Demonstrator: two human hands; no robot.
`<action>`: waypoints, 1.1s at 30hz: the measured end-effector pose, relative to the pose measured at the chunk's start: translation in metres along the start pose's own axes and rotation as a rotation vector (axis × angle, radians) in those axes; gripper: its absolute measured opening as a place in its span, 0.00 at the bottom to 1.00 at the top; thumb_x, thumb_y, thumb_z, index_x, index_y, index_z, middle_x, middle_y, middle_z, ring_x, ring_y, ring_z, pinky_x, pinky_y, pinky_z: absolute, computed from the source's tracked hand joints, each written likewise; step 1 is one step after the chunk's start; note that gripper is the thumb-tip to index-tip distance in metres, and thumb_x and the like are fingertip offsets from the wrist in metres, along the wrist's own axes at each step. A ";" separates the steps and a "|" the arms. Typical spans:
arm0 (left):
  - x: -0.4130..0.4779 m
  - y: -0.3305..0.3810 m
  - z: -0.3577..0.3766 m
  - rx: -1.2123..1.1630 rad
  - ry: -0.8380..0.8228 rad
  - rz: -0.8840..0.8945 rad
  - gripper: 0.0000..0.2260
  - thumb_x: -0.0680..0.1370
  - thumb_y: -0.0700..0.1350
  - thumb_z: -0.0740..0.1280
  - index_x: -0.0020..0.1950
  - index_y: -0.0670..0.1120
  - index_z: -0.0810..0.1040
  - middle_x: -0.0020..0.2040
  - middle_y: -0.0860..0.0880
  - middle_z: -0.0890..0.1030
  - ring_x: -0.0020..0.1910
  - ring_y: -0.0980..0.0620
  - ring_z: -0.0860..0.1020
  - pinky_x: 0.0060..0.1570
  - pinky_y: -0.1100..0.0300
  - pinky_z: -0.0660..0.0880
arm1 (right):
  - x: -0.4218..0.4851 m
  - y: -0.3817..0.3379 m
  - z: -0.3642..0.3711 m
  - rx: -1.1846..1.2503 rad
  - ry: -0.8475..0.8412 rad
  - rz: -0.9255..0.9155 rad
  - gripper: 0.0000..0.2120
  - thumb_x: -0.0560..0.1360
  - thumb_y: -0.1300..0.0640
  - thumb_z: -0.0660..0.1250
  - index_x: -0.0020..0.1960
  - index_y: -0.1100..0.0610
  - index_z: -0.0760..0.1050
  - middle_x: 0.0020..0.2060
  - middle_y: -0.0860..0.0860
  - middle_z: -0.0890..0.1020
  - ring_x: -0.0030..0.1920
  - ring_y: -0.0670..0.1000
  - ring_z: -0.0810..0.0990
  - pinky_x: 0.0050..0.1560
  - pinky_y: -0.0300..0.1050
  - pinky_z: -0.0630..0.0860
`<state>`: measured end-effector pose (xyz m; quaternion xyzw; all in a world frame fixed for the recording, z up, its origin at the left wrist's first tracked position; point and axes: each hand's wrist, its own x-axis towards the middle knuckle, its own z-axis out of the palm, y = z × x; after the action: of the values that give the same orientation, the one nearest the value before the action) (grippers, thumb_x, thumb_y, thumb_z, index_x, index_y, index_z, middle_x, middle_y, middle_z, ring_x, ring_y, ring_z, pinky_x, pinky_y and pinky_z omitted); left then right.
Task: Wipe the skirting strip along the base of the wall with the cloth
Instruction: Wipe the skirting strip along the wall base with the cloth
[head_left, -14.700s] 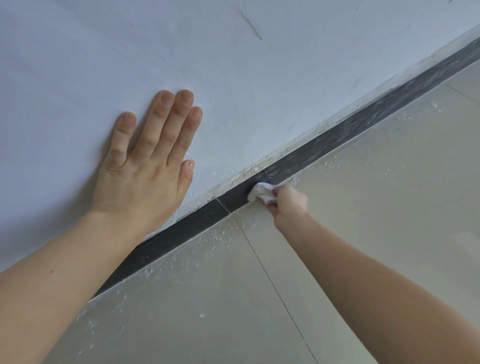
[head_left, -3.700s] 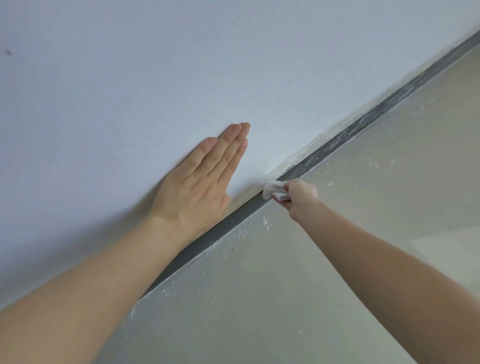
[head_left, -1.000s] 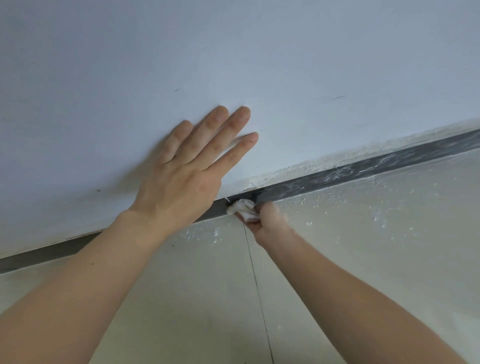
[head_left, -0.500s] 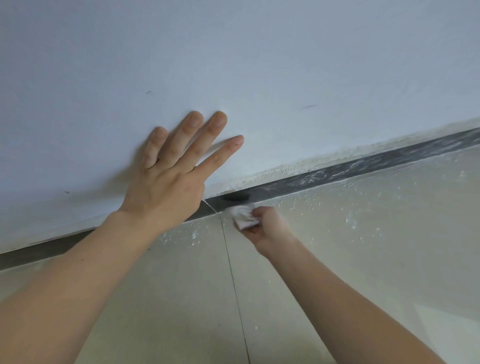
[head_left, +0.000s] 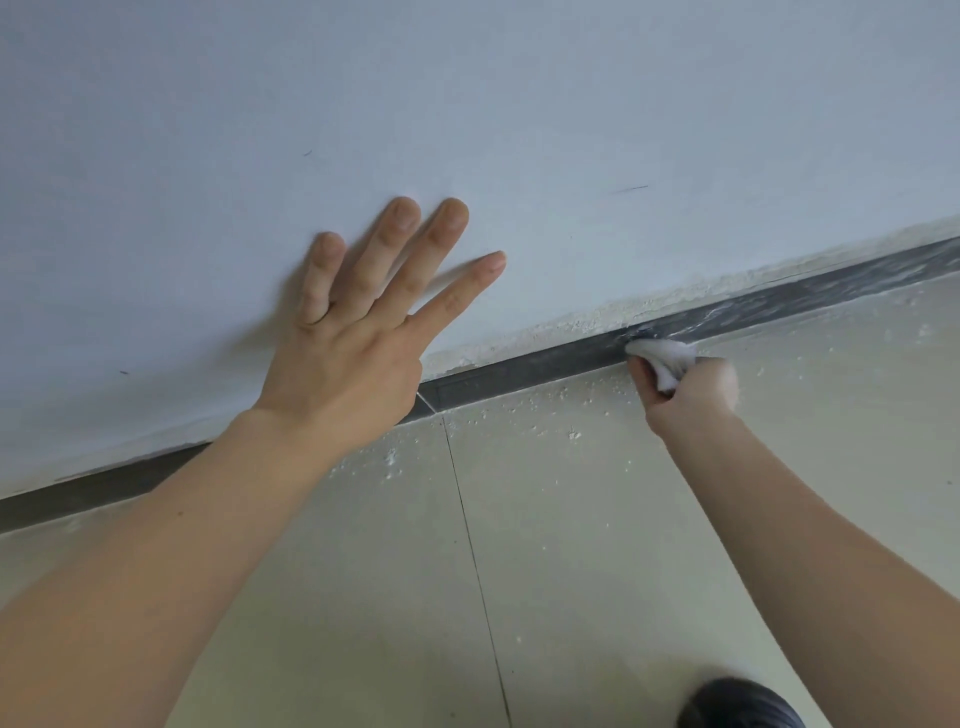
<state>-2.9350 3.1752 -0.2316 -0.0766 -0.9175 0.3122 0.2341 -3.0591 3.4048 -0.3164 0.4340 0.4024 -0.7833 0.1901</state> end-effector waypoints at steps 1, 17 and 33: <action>0.001 0.001 0.001 -0.006 0.000 -0.005 0.42 0.68 0.36 0.61 0.79 0.56 0.49 0.77 0.48 0.33 0.74 0.47 0.30 0.70 0.49 0.29 | -0.002 0.000 -0.003 0.002 0.000 -0.019 0.23 0.79 0.64 0.46 0.35 0.64 0.76 0.26 0.55 0.82 0.36 0.51 0.78 0.38 0.43 0.83; -0.001 0.001 -0.006 -0.031 -0.017 -0.001 0.43 0.68 0.35 0.62 0.79 0.55 0.49 0.77 0.48 0.35 0.75 0.47 0.31 0.71 0.49 0.31 | -0.025 0.017 0.025 -0.203 -0.104 0.164 0.11 0.80 0.66 0.50 0.48 0.65 0.71 0.40 0.60 0.76 0.35 0.56 0.77 0.23 0.39 0.79; 0.001 0.014 -0.001 0.002 -0.024 -0.057 0.47 0.65 0.37 0.66 0.79 0.58 0.47 0.77 0.46 0.34 0.75 0.45 0.31 0.71 0.47 0.32 | -0.030 0.056 0.033 -0.447 -0.200 0.225 0.10 0.78 0.69 0.51 0.46 0.65 0.71 0.42 0.61 0.77 0.36 0.54 0.77 0.29 0.41 0.80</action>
<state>-2.9357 3.1871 -0.2394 -0.0466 -0.9218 0.3072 0.2319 -3.0235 3.3434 -0.3081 0.3437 0.4937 -0.6879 0.4061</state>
